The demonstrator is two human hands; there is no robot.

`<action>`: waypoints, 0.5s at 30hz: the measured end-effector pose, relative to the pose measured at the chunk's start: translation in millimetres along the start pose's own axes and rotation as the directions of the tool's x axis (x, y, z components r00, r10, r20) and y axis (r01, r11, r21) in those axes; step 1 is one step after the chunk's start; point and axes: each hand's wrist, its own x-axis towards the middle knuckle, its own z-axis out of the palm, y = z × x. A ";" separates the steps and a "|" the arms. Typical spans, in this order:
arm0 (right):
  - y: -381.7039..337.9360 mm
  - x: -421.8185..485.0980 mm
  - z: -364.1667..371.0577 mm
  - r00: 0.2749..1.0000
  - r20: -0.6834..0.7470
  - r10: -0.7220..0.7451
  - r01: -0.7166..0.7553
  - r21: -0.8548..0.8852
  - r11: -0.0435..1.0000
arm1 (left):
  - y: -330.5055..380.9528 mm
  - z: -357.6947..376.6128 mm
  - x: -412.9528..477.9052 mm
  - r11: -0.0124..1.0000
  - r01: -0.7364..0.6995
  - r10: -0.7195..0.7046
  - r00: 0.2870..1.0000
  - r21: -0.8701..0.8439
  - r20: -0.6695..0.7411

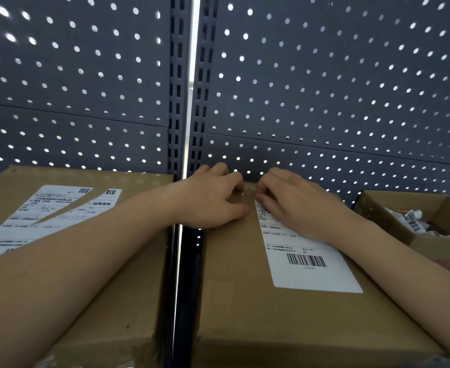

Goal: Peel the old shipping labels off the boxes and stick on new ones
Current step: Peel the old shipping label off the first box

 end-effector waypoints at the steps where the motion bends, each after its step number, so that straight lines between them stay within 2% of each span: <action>1: -0.2 -0.4 -0.6 1.000 -0.004 -0.005 0.005 -0.002 1.000 | -0.1 0.1 -0.2 1.000 0.001 -0.001 1.000 -0.002 0.001; 8: 0.0 -2.1 0.5 0.997 -0.074 -0.019 0.020 0.018 1.000 | -0.8 0.2 -0.3 1.000 -0.003 0.003 1.000 -0.003 -0.004; 11: -0.2 -5.5 -2.3 0.998 -0.051 0.028 -0.024 0.065 0.998 | -0.6 0.2 -0.3 1.000 -0.009 0.009 1.000 -0.005 -0.007; 15: -0.8 -6.2 -3.5 0.999 -0.031 0.012 -0.010 0.039 0.999 | -0.3 -0.1 -0.2 1.000 -0.011 0.011 1.000 -0.003 -0.007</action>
